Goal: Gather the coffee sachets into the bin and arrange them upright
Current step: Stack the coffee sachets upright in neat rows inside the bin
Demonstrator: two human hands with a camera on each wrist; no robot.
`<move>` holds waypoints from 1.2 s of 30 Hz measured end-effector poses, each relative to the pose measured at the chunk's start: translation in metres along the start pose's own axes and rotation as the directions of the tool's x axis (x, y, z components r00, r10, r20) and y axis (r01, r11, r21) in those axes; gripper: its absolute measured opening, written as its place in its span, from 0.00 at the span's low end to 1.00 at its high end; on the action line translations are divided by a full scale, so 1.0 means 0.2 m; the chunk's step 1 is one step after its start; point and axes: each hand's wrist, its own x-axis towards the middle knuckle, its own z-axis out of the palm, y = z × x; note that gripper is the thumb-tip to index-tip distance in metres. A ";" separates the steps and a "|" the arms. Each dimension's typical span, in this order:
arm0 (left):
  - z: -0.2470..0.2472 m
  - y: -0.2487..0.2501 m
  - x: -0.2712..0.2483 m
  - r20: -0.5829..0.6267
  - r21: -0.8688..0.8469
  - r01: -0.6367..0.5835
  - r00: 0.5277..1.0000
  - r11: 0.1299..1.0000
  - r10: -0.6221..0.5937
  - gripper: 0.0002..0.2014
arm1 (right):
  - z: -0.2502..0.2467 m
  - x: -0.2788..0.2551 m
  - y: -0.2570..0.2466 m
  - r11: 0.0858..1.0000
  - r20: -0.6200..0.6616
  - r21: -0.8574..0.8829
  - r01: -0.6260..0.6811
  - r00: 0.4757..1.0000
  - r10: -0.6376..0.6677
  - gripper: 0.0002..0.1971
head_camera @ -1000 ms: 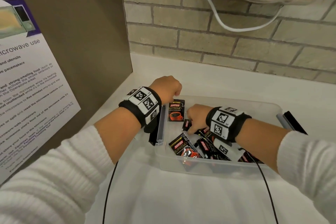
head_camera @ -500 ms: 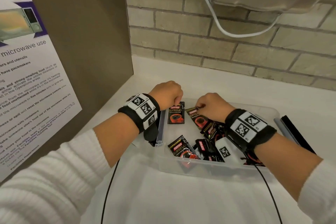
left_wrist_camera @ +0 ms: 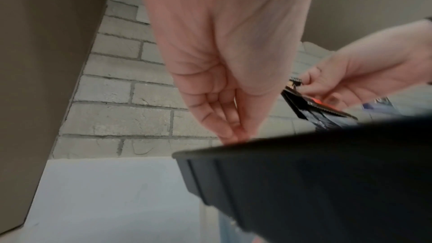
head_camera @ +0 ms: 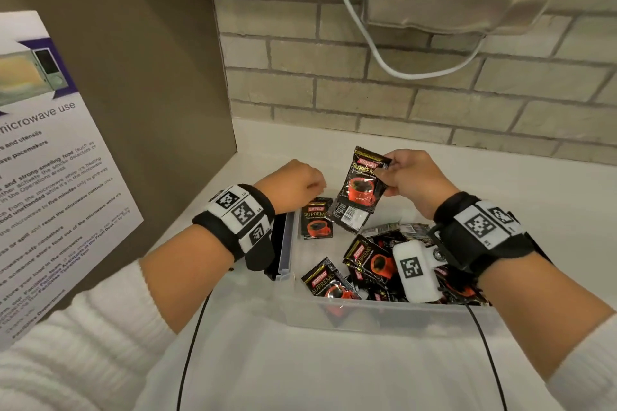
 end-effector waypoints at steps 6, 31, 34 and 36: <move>0.02 0.09 -0.09 0.076 -0.486 0.100 0.994 0.868 -0.073 0.19 | 0.02 -0.02 -0.02 0.994 0.041 0.092 -0.053 0.998 0.049 0.07; 0.02 0.15 -0.38 0.071 -0.929 0.132 0.980 0.345 -0.183 0.21 | 0.19 -0.26 0.02 0.983 -0.279 0.078 0.166 0.950 -0.138 0.15; 0.04 0.14 -0.35 0.053 -0.906 0.152 0.967 0.395 -0.250 0.18 | 0.20 -0.28 0.00 0.905 -0.178 0.424 0.035 0.983 0.046 0.15; 0.05 0.14 -0.34 0.031 -0.883 0.162 0.957 0.441 -0.289 0.18 | 0.20 -0.30 -0.02 0.809 -0.023 0.584 -0.073 0.994 0.107 0.11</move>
